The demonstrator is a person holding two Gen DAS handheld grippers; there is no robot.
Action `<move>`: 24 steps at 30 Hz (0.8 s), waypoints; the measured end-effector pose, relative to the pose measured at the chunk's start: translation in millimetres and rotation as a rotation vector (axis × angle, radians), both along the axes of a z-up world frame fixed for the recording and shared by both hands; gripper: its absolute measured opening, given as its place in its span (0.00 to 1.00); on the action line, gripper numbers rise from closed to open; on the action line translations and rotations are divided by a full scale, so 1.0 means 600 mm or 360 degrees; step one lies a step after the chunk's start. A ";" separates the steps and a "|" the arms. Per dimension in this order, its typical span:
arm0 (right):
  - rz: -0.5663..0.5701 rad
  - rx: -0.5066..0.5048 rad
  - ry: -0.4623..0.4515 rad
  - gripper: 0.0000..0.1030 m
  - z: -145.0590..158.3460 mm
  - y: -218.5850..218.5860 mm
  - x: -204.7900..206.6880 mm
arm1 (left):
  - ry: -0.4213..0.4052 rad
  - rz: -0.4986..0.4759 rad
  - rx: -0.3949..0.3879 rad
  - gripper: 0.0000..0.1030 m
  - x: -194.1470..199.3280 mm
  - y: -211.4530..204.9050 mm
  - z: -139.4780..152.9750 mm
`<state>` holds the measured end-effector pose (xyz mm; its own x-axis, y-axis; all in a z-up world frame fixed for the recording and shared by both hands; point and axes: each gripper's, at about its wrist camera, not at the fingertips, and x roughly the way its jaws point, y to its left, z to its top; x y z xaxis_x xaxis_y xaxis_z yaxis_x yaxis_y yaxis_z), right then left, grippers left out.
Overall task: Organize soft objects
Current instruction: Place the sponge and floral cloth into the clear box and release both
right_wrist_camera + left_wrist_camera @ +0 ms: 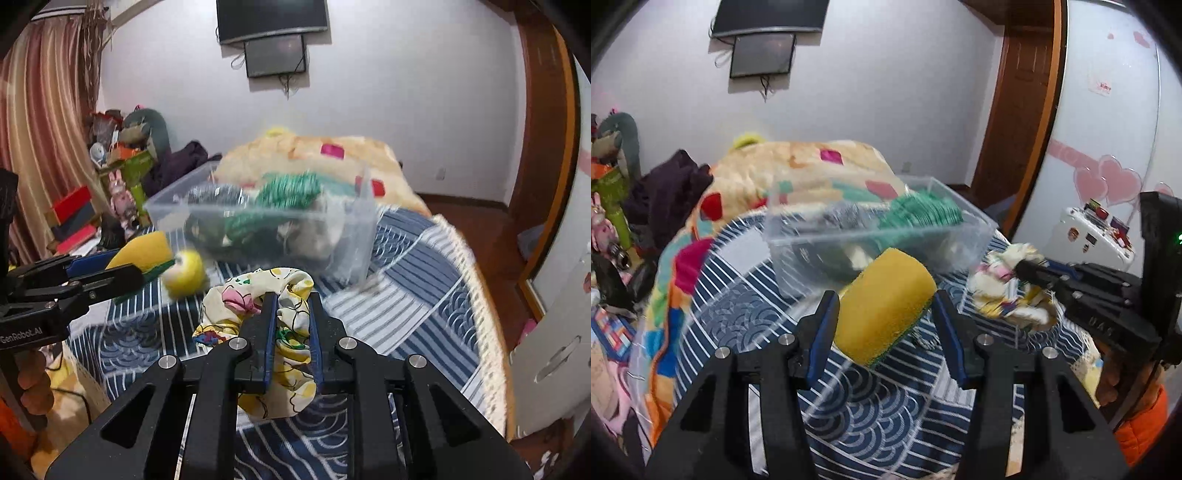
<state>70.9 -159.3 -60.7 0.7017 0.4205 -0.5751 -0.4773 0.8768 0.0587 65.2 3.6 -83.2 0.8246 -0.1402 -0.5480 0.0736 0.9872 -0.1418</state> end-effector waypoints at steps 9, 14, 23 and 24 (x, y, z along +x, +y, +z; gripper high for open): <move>-0.0215 0.0011 -0.0207 0.14 0.056 -0.008 0.036 | -0.0123 0.0119 0.0060 0.50 0.037 0.033 0.044; -0.0326 0.0022 -0.0278 0.14 0.078 -0.005 0.065 | -0.0140 0.0183 0.0071 0.50 0.080 0.054 0.052; -0.0407 -0.0055 -0.0224 0.14 0.059 0.020 0.126 | -0.0043 0.0221 0.0096 0.50 0.160 0.064 0.025; -0.0408 -0.0070 -0.0210 0.14 0.055 0.022 0.131 | -0.0028 0.0219 0.0099 0.50 0.167 0.064 0.021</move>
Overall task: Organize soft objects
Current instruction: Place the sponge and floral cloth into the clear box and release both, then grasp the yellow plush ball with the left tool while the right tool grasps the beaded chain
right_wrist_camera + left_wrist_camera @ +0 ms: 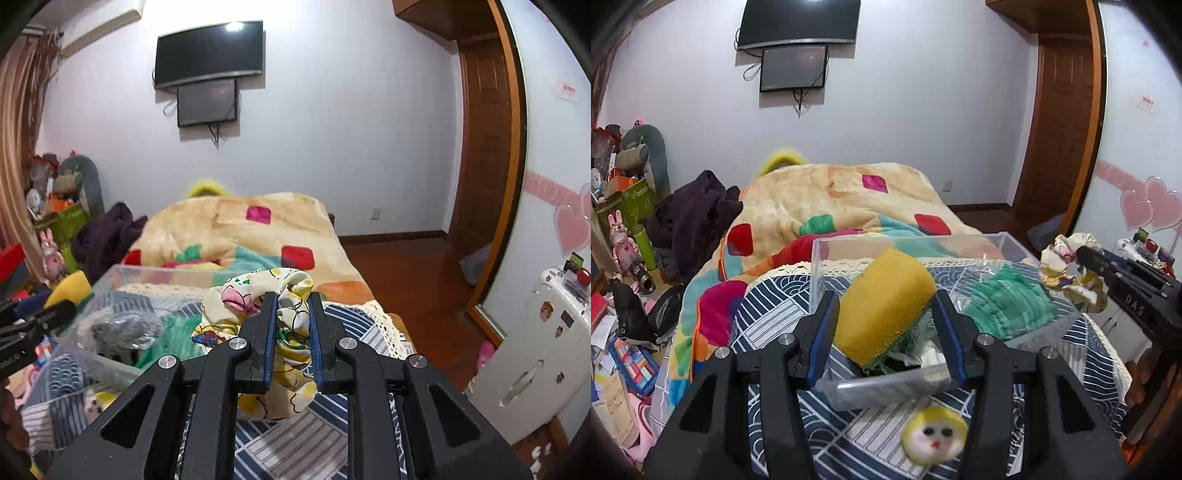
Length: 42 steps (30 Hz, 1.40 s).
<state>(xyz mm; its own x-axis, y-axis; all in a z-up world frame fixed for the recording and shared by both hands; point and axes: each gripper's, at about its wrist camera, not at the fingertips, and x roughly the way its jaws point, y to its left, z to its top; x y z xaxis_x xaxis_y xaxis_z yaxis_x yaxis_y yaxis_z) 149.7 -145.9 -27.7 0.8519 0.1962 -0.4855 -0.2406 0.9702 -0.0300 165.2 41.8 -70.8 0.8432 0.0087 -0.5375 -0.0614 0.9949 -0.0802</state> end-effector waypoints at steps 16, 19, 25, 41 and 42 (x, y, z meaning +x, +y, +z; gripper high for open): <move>0.0104 -0.0132 0.0161 0.15 -0.046 0.029 0.018 | 0.0123 -0.0015 0.0059 0.53 0.041 -0.012 -0.034; 0.0114 -0.0119 0.0161 0.15 -0.042 0.026 0.015 | 0.0130 -0.0024 0.0045 0.56 0.035 -0.011 -0.032; 0.0127 -0.0118 0.0174 0.22 -0.040 0.022 0.003 | 0.0125 -0.0034 0.0030 0.63 0.016 -0.010 -0.030; 0.0243 -0.0068 0.0029 0.60 -0.007 0.015 -0.077 | -0.0011 -0.0068 0.0024 0.80 -0.079 -0.020 -0.005; 0.0261 -0.0062 0.0024 0.62 -0.007 0.016 -0.082 | -0.0009 -0.0066 0.0025 0.82 -0.084 -0.021 -0.008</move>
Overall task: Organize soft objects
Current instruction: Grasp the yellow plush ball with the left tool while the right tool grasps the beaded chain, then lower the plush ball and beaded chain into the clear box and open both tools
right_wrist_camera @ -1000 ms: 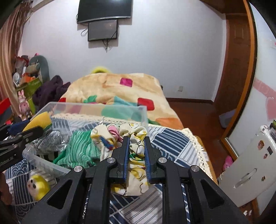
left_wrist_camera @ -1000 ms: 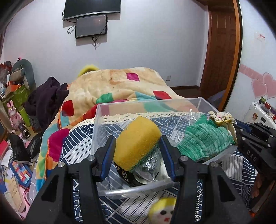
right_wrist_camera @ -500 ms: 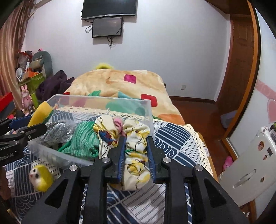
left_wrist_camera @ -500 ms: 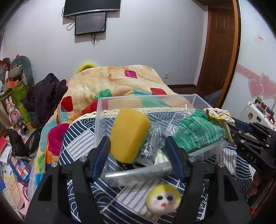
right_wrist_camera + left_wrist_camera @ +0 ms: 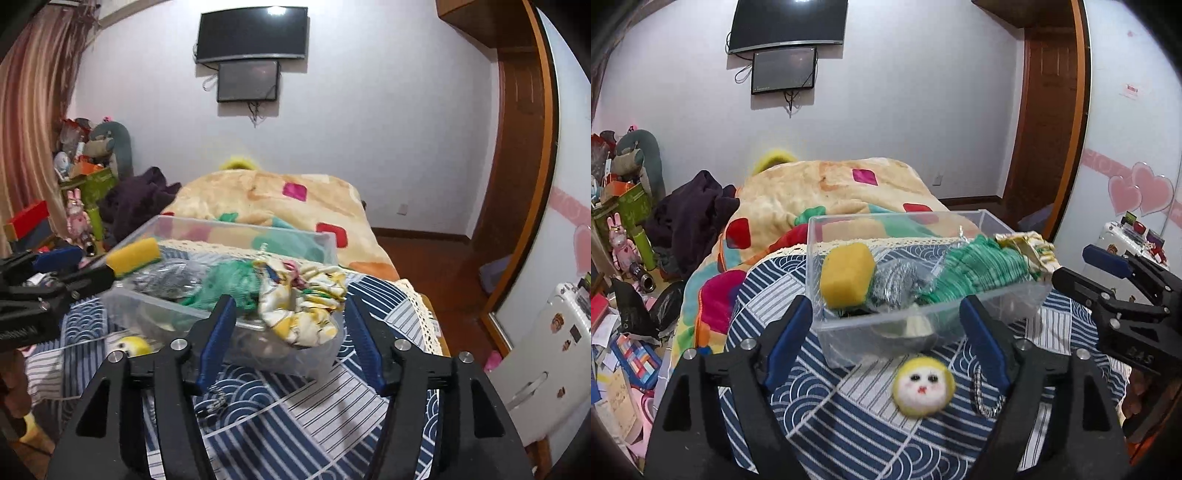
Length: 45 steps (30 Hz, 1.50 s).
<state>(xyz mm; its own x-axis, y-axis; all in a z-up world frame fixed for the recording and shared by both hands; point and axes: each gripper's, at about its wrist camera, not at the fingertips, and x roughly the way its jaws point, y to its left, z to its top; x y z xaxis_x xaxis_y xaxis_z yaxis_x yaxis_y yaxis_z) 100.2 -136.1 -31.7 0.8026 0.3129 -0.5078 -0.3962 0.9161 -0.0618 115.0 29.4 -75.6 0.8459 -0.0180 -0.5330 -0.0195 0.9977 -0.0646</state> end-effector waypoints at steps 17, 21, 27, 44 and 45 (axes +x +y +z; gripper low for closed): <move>0.0291 0.0055 0.0412 0.73 -0.110 0.054 0.007 | 0.0271 0.0021 -0.0132 0.82 0.001 0.010 -0.101; 0.0330 0.0033 0.0485 0.73 -0.128 0.066 0.009 | 0.0280 -0.0034 -0.0199 0.74 0.002 0.006 -0.105; 0.0369 -0.0034 0.0504 0.65 -0.137 0.089 0.000 | 0.0297 -0.0119 -0.0244 0.60 0.005 -0.009 -0.110; 0.0299 0.0049 0.0351 0.07 -0.105 0.064 -0.005 | 0.0207 -0.0135 -0.0242 0.37 -0.014 -0.017 -0.082; 0.0299 0.0053 0.0337 0.07 -0.102 0.064 -0.005 | 0.0191 -0.0123 -0.0238 0.37 -0.016 -0.012 -0.077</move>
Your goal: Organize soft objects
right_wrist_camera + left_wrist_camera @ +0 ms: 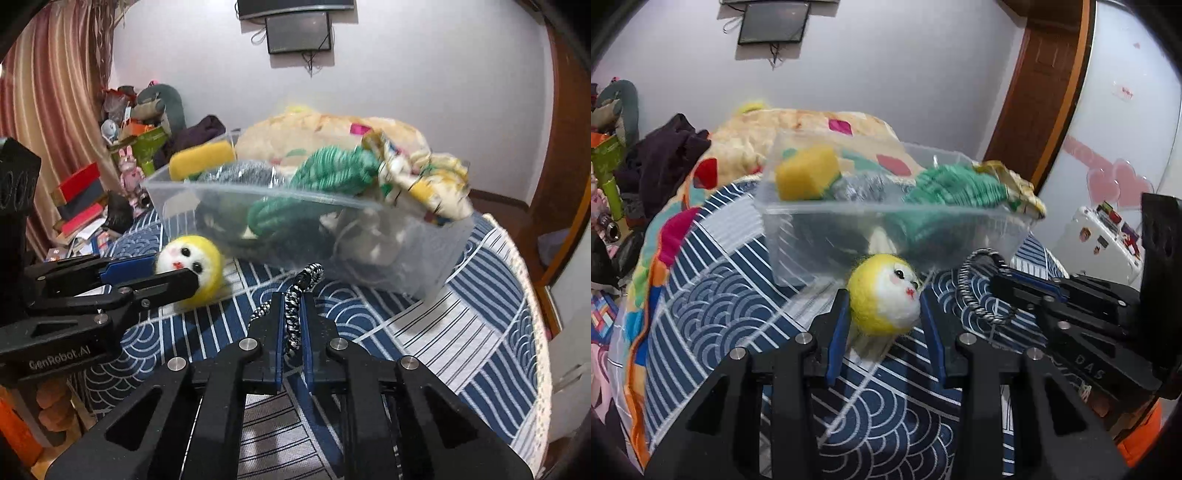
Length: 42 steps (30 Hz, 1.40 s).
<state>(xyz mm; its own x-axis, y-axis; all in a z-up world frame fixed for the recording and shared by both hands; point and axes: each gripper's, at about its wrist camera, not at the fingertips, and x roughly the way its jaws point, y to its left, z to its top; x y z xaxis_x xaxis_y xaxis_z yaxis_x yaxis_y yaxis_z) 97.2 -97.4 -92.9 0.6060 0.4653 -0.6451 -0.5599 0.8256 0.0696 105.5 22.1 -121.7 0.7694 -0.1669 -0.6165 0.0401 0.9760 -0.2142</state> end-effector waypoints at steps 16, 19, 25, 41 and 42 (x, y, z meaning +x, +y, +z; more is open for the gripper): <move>-0.0041 0.0163 -0.0343 0.07 0.109 -0.006 0.005 | -0.0224 0.0098 0.0035 0.37 0.033 0.035 0.091; -0.0077 0.0163 -0.0385 0.07 0.117 0.002 0.020 | -0.0216 0.0091 0.0036 0.37 0.053 0.032 0.092; -0.0090 0.0161 -0.0348 0.07 0.109 0.028 0.060 | -0.0161 0.0077 0.0067 0.37 0.102 0.023 0.083; -0.0019 -0.0002 -0.0118 0.08 0.047 0.052 0.085 | -0.0031 0.0046 0.0167 0.38 0.141 0.001 0.037; -0.0012 0.0004 -0.0108 0.08 0.048 0.049 0.085 | -0.0031 0.0043 0.0164 0.38 0.139 0.002 0.039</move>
